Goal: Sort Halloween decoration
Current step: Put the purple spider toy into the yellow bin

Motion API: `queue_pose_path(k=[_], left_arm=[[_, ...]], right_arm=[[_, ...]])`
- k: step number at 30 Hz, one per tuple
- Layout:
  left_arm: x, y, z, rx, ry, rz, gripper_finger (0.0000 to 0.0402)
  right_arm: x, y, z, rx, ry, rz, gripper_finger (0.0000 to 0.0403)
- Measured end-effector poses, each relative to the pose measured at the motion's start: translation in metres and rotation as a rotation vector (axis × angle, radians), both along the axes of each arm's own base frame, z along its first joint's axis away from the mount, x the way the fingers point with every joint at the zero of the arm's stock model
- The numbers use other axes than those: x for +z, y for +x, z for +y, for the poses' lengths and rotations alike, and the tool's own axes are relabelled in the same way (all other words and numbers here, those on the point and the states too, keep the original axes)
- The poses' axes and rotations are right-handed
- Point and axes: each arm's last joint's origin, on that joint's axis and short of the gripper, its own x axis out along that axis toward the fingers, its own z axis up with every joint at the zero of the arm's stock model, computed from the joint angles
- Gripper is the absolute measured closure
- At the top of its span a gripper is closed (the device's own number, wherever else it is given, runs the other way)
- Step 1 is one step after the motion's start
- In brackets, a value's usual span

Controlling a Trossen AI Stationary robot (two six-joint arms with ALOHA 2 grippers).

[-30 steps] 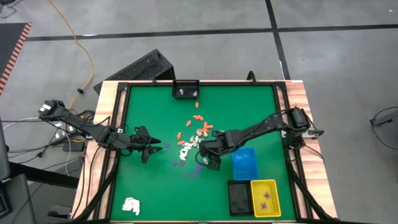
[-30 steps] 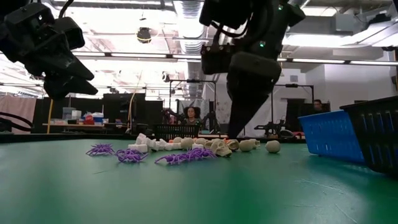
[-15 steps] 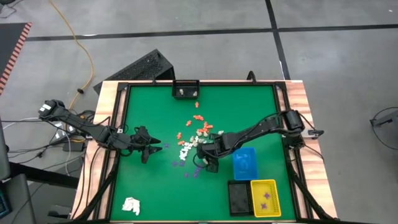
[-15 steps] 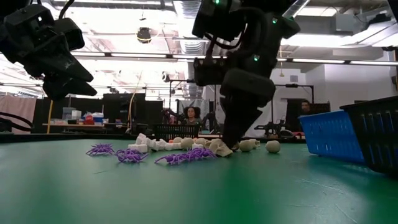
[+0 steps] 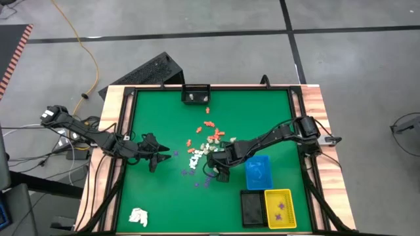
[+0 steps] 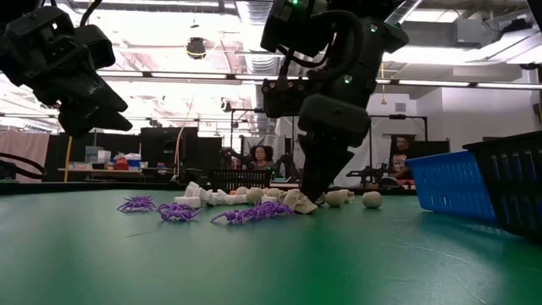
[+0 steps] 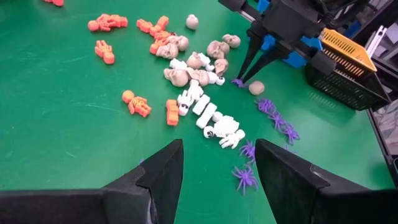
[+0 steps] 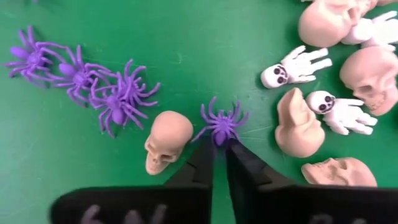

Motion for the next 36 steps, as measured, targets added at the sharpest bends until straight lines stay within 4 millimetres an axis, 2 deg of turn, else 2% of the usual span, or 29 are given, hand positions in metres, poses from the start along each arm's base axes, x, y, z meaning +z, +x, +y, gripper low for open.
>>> queue_pose_path(k=[2, 11, 26, 30, 33, 36], left_arm=[[0.000, 0.000, 0.000, 0.001, 0.000, 0.000, 0.0213], [0.000, 0.000, 0.000, 0.002, 0.001, 0.000, 0.0213], [0.000, 0.000, 0.000, 0.002, 0.001, 0.001, 0.0213], [0.000, 0.000, 0.000, 0.002, 0.001, 0.001, 0.0213], [0.000, 0.000, 0.000, 0.002, 0.001, 0.001, 0.0213], [0.000, 0.000, 0.000, 0.002, 0.002, 0.002, 0.0213]], right_arm=[[0.000, 0.000, 0.000, -0.011, 0.001, -0.001, 0.0396], [0.003, -0.001, 0.000, -0.028, -0.013, -0.007, 0.0402], [0.043, -0.005, 0.011, -0.006, -0.004, -0.057, 0.0403], [0.047, -0.007, 0.015, 0.027, -0.007, -0.062, 0.0402], [0.048, -0.004, 0.014, 0.053, -0.013, -0.091, 0.0390], [0.050, 0.000, 0.012, 0.061, -0.015, -0.132, 0.0361]])
